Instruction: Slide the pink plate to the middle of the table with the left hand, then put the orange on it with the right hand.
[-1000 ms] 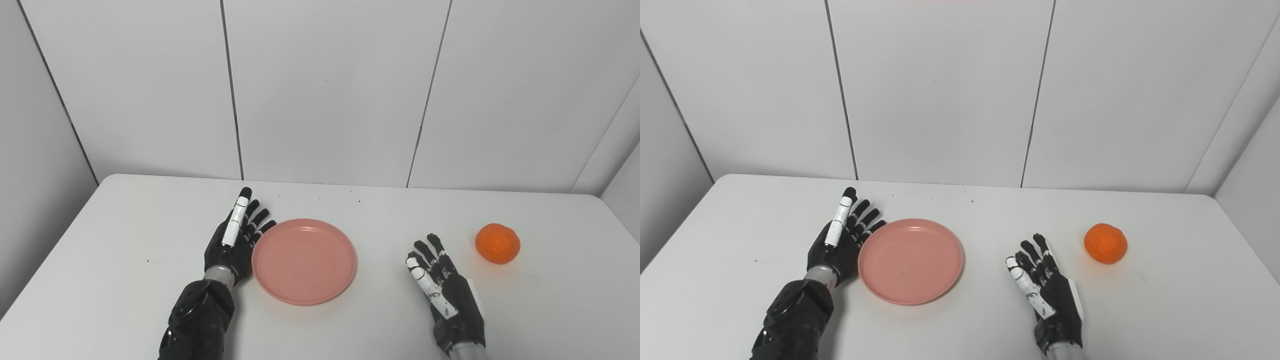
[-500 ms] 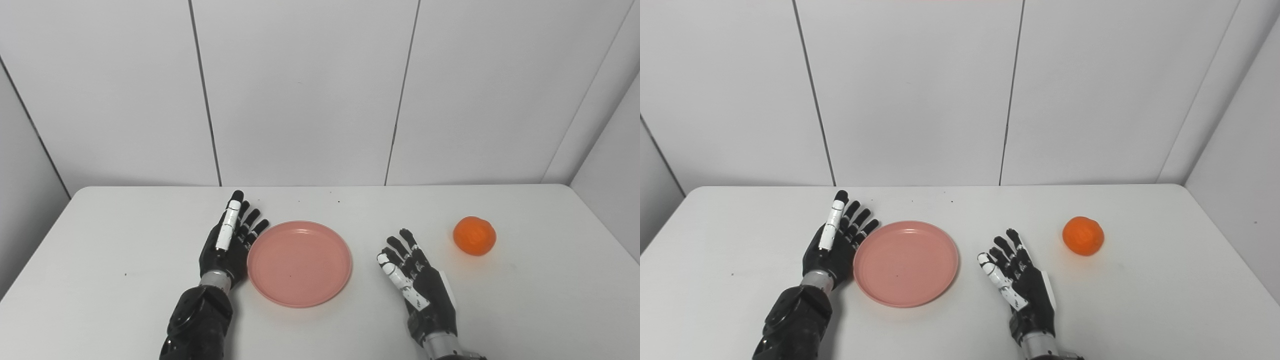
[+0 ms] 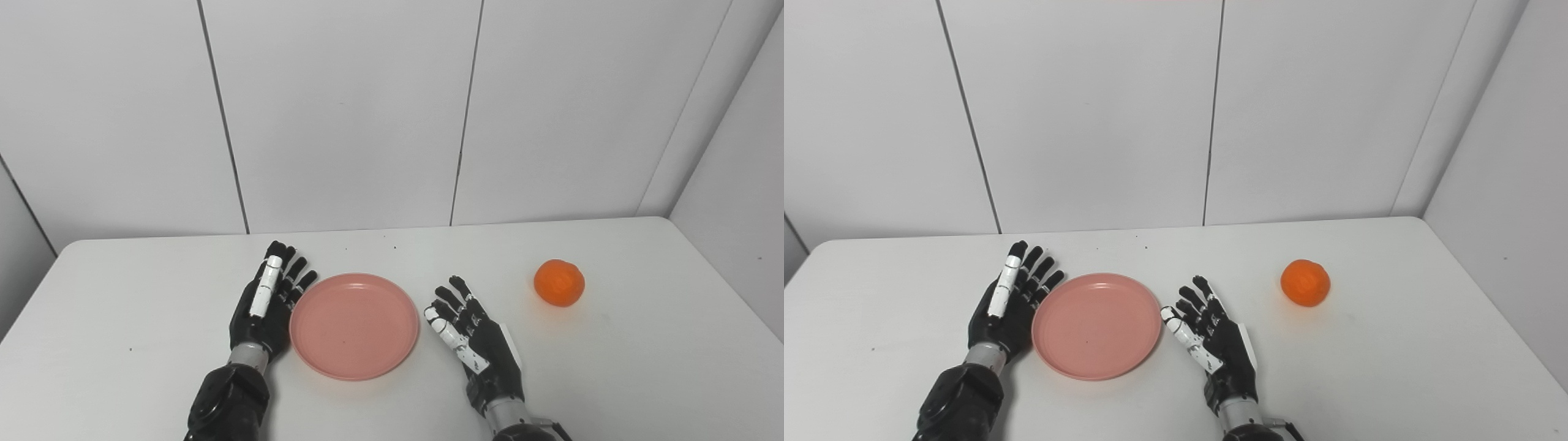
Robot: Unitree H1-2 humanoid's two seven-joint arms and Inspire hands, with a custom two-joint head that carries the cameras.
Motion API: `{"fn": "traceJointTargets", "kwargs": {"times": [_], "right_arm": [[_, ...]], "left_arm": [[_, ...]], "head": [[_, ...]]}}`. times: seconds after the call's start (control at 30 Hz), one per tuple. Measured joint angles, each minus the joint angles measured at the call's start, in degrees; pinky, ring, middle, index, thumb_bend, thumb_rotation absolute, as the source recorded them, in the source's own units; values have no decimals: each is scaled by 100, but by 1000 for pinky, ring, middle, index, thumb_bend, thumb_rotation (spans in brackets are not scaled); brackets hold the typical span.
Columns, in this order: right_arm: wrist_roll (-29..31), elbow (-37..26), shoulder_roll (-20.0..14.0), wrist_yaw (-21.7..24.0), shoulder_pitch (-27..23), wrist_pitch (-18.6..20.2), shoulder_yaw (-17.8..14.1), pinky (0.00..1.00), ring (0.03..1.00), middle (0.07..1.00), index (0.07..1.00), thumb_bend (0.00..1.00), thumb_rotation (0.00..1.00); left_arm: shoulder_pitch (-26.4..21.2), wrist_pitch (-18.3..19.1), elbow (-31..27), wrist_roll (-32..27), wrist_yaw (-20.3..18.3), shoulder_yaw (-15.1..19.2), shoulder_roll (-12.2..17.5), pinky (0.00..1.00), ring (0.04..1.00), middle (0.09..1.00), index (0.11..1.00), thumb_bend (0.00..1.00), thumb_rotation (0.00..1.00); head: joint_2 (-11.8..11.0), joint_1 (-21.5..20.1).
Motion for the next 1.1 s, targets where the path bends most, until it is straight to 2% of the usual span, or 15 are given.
{"fn": "traceJointTargets", "kwargs": {"times": [0.13,0.43,0.5,0.6,0.7,0.8,0.87,0.97,1.1], "right_arm": [[-4,2,-5,9,0,-1,-1,914,876,874,921,680,354],[96,-45,-4,18,24,10,-48,921,868,880,925,640,305],[91,-67,-6,18,47,6,-40,894,862,877,923,633,306],[-63,-113,-9,10,99,-24,-22,829,846,862,904,609,294],[-431,-179,-21,-97,201,-224,72,782,818,838,878,600,339],[-906,-174,-100,-219,293,-439,154,783,811,824,851,604,338],[-1037,-210,-103,-337,301,-474,127,773,801,818,841,602,334],[-1137,-474,-120,-389,282,-475,62,716,774,805,825,622,368],[-1139,-794,-121,-453,165,-473,-51,700,751,792,805,644,361]], "left_arm": [[3,-55,31,2,-41,-4,1,886,962,992,1000,745,493],[40,-126,40,3,-150,-15,-6,907,970,990,1000,757,496],[61,-186,46,4,-184,-32,-5,903,975,998,1000,749,506],[89,-275,74,33,-267,-91,10,901,968,992,1000,737,468],[109,-409,121,119,-367,-172,60,912,962,982,1000,778,446],[109,-531,200,249,-469,-310,128,911,960,984,1000,800,462],[109,-579,207,356,-481,-376,153,915,950,979,1000,803,422],[110,-632,210,489,-468,-426,156,951,954,981,1000,752,360],[129,-712,219,633,-470,-507,156,967,957,998,1000,714,367]], "head": [[0,0],[-18,26],[-9,26],[-9,61],[0,62],[9,114],[9,114],[0,114],[-26,114]]}}
